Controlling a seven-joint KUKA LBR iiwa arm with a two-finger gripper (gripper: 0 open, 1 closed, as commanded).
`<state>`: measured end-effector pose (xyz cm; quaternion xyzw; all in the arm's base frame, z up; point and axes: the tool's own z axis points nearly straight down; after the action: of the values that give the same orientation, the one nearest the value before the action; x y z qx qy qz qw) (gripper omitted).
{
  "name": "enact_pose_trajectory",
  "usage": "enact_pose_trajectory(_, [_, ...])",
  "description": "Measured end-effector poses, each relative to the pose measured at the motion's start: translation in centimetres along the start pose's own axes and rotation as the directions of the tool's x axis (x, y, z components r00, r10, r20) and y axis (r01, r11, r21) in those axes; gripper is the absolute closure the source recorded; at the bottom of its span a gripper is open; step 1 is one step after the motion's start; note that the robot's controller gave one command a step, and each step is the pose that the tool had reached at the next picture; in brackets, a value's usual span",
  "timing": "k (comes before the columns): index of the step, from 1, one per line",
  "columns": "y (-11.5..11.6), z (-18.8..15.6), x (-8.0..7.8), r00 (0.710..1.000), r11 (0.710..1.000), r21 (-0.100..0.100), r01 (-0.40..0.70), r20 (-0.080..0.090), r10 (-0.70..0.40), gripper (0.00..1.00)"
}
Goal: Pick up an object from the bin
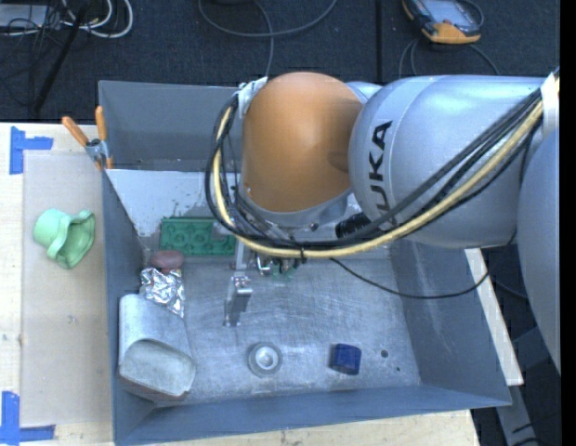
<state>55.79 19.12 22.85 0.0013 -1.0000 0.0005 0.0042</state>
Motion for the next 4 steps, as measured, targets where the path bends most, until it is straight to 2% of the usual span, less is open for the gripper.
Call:
enact_pose_trajectory(1, [-8.2, 14.5, -5.6, 0.997, 0.997, -0.002, -0.071, 0.009, 0.071, 0.0])
enact_pose_trajectory(2, [-13.0, 9.0, -4.7, 0.95, 0.95, -0.004, -0.311, 0.011, 0.311, 0.0])
enact_pose_trajectory(3, [-21.2, 4.1, -0.7, 0.857, 0.857, -0.004, -0.515, 0.007, 0.515, 0.0])
enact_pose_trajectory(4, [-21.1, 16.0, 5.0, 0.936, 0.936, -0.005, -0.352, 0.012, 0.352, 0.0])
